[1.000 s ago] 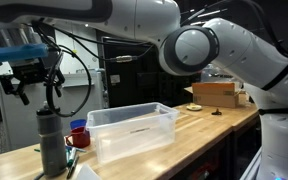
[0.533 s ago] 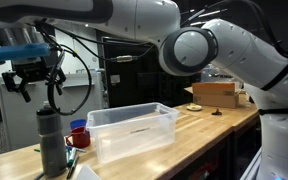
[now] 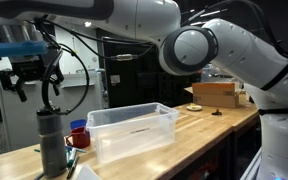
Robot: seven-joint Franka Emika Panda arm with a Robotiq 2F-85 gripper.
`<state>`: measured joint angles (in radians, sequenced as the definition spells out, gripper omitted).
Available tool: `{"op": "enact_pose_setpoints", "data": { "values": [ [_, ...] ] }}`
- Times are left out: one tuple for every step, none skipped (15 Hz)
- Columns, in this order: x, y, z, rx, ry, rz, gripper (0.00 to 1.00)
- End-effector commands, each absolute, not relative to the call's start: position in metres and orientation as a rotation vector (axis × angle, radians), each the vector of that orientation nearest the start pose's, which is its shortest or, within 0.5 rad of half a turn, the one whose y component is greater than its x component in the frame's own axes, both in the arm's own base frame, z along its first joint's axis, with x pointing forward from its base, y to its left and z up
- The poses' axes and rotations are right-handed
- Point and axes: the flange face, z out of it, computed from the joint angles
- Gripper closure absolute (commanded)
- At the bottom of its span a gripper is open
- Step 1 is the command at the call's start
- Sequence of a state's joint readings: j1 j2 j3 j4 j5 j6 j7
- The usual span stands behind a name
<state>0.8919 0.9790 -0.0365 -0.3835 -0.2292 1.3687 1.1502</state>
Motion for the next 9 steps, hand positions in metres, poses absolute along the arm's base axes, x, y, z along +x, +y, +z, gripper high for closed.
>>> {"op": "enact_pose_setpoints", "data": {
  "values": [
    [0.509,0.56,0.489,-3.185,0.552,-0.281,0.0],
    [0.511,0.558,0.486,-3.189,0.553,-0.269,0.0],
    [0.513,0.558,0.484,-3.189,0.561,-0.257,0.0],
    [0.515,0.558,0.481,-3.192,0.565,-0.248,0.0],
    [0.516,0.557,0.478,-3.194,0.567,-0.242,0.0],
    [0.517,0.557,0.476,-3.196,0.568,-0.234,0.0],
    [0.517,0.556,0.474,-3.199,0.567,-0.23,0.0],
    [0.518,0.556,0.472,-3.2,0.568,-0.227,0.0],
    [0.519,0.555,0.471,-3.203,0.569,-0.221,0.0]
  ]
}}
